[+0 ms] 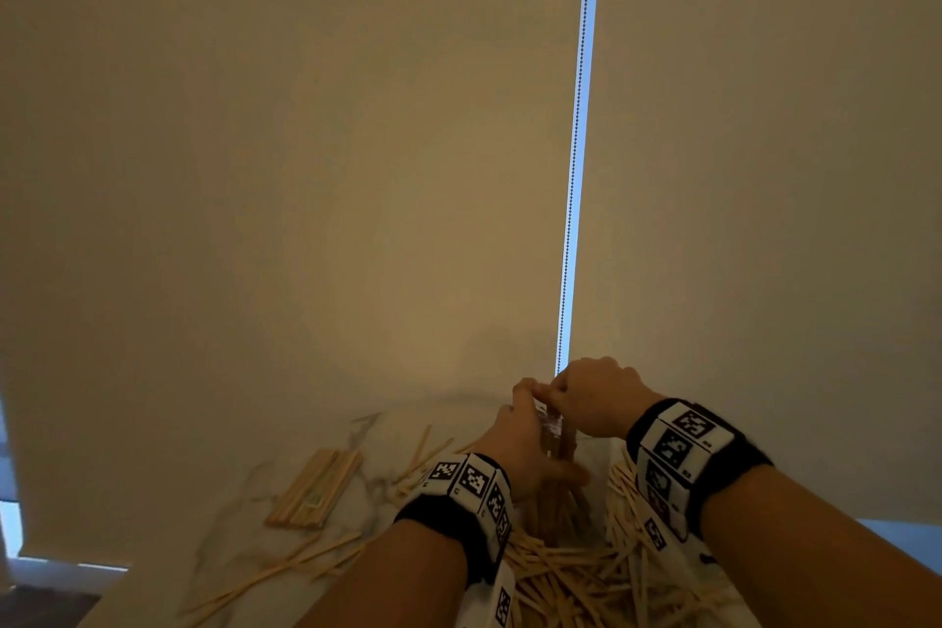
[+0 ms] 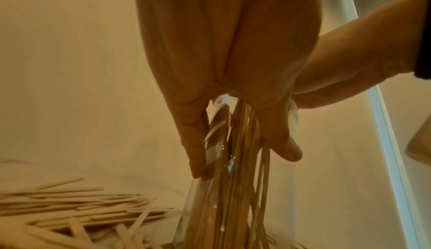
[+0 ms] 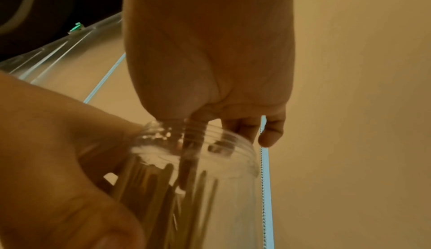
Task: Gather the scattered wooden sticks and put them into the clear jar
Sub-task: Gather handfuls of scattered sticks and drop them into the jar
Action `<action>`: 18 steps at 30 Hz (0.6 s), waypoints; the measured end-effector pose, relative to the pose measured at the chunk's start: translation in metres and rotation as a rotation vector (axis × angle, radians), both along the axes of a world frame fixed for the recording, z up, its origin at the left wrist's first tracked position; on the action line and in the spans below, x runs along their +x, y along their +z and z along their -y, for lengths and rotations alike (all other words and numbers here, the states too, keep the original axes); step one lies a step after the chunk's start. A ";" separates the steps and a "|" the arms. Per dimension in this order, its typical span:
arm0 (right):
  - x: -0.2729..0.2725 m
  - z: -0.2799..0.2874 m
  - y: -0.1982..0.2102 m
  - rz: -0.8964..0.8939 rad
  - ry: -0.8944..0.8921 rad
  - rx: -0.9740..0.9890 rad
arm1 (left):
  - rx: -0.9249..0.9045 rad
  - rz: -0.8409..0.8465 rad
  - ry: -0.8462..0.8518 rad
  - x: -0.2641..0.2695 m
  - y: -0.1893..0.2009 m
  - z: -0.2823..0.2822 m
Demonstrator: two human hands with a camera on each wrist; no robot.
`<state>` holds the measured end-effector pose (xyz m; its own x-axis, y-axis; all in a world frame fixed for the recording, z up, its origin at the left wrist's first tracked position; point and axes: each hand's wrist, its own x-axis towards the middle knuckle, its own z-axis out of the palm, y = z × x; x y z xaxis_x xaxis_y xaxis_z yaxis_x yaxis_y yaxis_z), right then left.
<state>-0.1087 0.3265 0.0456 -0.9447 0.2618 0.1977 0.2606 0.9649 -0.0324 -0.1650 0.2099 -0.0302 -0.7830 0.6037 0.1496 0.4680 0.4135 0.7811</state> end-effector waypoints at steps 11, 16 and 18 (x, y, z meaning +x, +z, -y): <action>0.037 0.010 0.004 -0.482 0.027 -0.017 | -0.185 -0.034 0.018 0.029 0.017 0.017; 0.066 0.013 -0.012 -0.090 0.019 -0.161 | -0.501 -0.068 0.078 0.040 0.015 0.052; 0.081 0.021 -0.023 0.176 0.037 -0.100 | -0.627 -0.096 0.073 0.043 0.013 0.066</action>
